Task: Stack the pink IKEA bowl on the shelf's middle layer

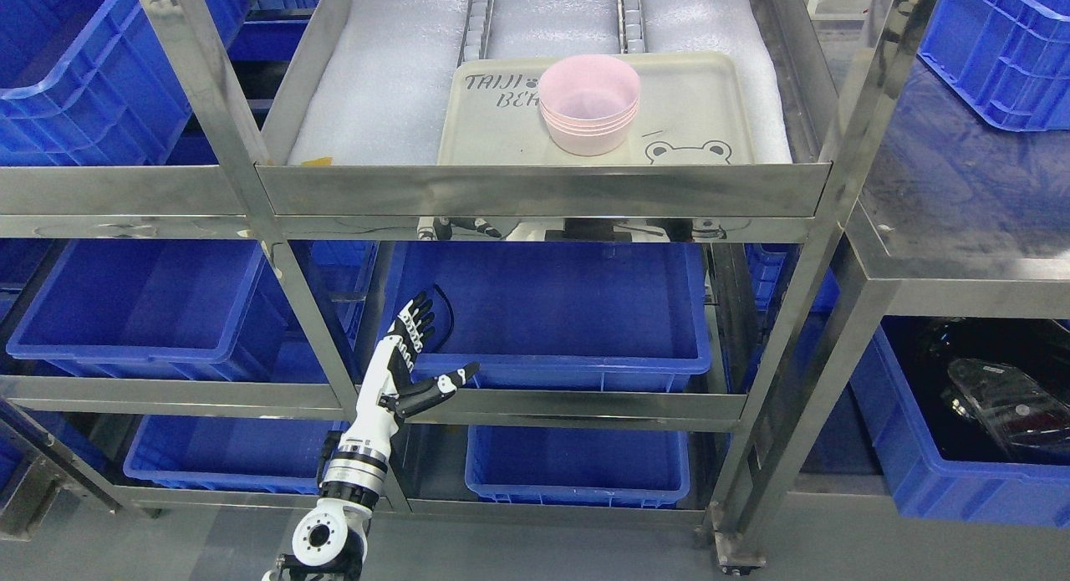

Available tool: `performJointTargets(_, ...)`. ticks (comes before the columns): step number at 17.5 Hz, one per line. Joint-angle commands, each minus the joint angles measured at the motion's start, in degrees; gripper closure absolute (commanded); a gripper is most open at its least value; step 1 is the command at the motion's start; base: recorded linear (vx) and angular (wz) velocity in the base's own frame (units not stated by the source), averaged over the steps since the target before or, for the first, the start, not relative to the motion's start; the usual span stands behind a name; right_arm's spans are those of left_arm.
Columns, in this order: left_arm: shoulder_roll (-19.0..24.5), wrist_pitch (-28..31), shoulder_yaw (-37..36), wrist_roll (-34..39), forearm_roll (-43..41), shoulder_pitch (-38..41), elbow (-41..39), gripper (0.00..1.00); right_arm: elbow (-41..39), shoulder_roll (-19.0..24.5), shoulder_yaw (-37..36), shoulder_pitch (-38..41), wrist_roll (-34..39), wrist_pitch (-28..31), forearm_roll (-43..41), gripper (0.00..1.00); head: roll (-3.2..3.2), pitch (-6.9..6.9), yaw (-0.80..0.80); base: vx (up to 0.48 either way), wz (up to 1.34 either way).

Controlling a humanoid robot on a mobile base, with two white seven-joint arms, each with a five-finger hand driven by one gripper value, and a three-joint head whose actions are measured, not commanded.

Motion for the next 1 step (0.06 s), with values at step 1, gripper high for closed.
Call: performJointTargets(1, 1.01, 0.55, 1.6, 0.08, 0.76, -0.66, -4.91, 0.0, -1.0, -1.0, 0.0, 0.26, 0.0, -0.01, 0.0, 0.0, 0.0, 0.0, 0.0, 0.0, 0.0)
